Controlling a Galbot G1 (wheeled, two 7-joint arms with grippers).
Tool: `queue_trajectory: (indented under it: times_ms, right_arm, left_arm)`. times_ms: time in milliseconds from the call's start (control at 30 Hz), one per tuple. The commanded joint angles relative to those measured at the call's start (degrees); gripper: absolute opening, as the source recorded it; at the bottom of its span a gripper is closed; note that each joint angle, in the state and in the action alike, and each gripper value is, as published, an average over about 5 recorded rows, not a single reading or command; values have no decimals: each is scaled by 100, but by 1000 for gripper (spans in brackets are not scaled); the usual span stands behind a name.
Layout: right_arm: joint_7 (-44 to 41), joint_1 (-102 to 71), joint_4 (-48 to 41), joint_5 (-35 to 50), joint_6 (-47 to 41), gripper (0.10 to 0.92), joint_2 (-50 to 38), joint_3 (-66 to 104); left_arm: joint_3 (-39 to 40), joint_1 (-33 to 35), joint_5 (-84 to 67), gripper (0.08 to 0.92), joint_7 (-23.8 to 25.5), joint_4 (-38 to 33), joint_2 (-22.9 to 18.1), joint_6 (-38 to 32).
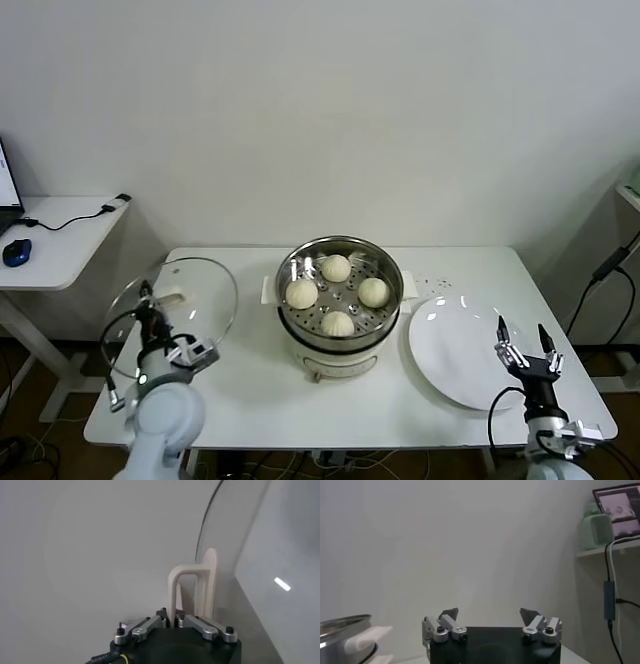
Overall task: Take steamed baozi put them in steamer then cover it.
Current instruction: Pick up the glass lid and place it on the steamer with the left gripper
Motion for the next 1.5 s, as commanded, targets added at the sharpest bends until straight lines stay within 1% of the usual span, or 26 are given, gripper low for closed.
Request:
queue_trajectory:
  times_ms: [33,267,433,767,1033,1300,1500]
  right_arm:
    - [12,-221,173,-197,-66,823,112,54]
    - [37,-323,142,-292,-77,823,158,111]
    - [57,-297,-12,-373,-65,823,159,4]
    - [69,-194,-38,-485,-130,823,213,-7]
    - [68,-159,-95,-502,-108,823,251,-2]
    - [63,-96,-127,-540,-107,823,265,1]
    - [55,-94,-165,-525,-93,823,230,18]
  left_arm:
    - [1711,-1334,833,164,1048,-242,-797,548]
    - [2489,-2203,826,164,1186,595,-1343,548]
    - [2818,-2453,690,164,1039,1050,-1583,548]
    - [3206,-2698,622,164,779,1799,-1600,548]
    - [3230,-2633,889,164,660,2099,-1600,548]
    - [3271,-2523,952,164,722,2149,-1600,548]
    - [3270,-2456,1315,164,1094,2085,-1600,548]
